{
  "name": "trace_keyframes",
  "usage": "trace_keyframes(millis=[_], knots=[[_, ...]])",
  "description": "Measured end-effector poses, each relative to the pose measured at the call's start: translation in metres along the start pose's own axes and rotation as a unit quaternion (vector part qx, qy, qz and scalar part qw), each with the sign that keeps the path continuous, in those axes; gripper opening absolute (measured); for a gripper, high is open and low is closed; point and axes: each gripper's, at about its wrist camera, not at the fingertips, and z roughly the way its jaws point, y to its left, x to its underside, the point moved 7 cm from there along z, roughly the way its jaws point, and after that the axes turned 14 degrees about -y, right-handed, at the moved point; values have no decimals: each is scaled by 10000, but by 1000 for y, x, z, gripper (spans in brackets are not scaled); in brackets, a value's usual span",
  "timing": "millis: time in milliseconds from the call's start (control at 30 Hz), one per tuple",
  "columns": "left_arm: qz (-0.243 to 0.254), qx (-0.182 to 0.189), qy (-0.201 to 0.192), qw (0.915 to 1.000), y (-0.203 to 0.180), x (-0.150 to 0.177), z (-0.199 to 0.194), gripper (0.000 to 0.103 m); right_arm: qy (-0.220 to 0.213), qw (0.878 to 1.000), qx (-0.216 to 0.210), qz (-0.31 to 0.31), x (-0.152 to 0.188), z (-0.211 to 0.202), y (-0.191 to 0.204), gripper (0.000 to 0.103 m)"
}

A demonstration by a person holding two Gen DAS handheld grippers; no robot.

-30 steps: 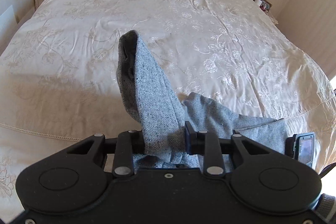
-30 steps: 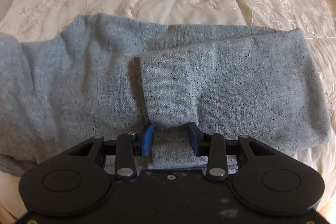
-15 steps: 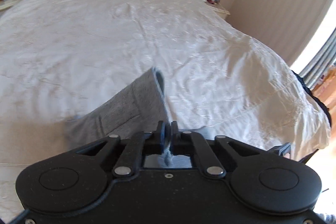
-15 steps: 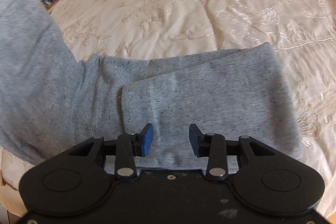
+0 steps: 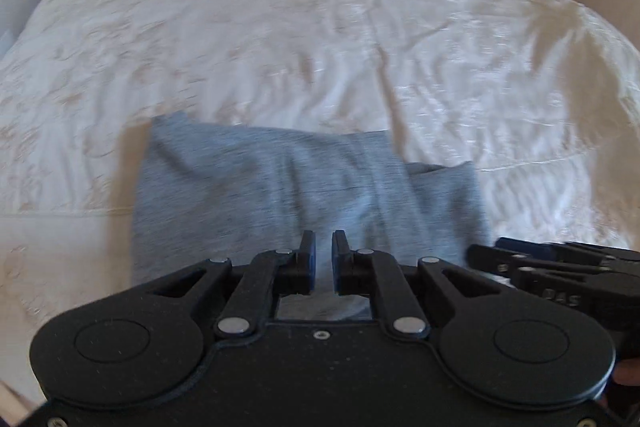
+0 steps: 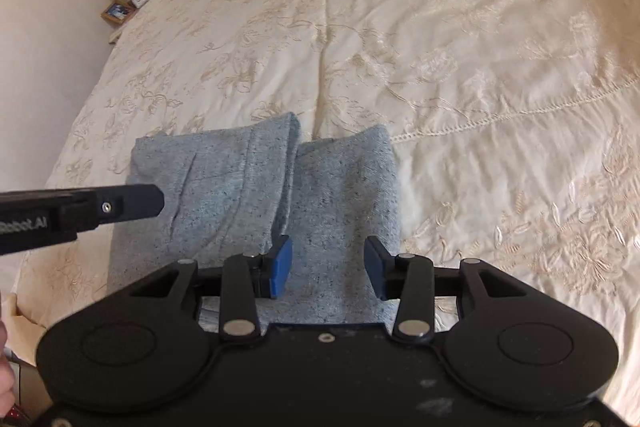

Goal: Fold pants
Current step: 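Fold the waistband end with the left gripper over onto the folded hem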

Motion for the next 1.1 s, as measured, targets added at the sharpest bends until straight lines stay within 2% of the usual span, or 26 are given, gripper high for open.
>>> trace_keyframes(millis=[100,200,267,500,633,767,833,867,1033,1100], knots=[[-346,-532,229,9977,45,10,12,16,141,9997,-197,-71,-2,15,14,43],[-557,-732,435,9948,72,18,23,16,397,9985,-375,77,0,34,26,43],[-572,-785,508,9940,81,20,28,16,522,9978,-333,220,2,47,28,43],[-160,-442,662,9967,82,15,40,17,656,9967,-19,470,3,89,26,43],[104,-243,684,9973,83,12,41,17,714,9932,75,911,4,111,23,44],[167,-179,758,9968,91,12,44,18,877,9837,-229,1556,4,123,30,43],[119,-229,792,9965,97,12,44,18,794,9875,-139,1352,3,121,40,34],[67,-240,783,9966,100,11,43,18,731,9904,-100,1165,0,117,48,12],[-70,-93,590,9982,99,-1,33,18,176,9983,-83,550,-30,64,81,10],[-31,4,491,9988,91,-7,30,18,-6,9997,108,224,-40,38,88,10]])
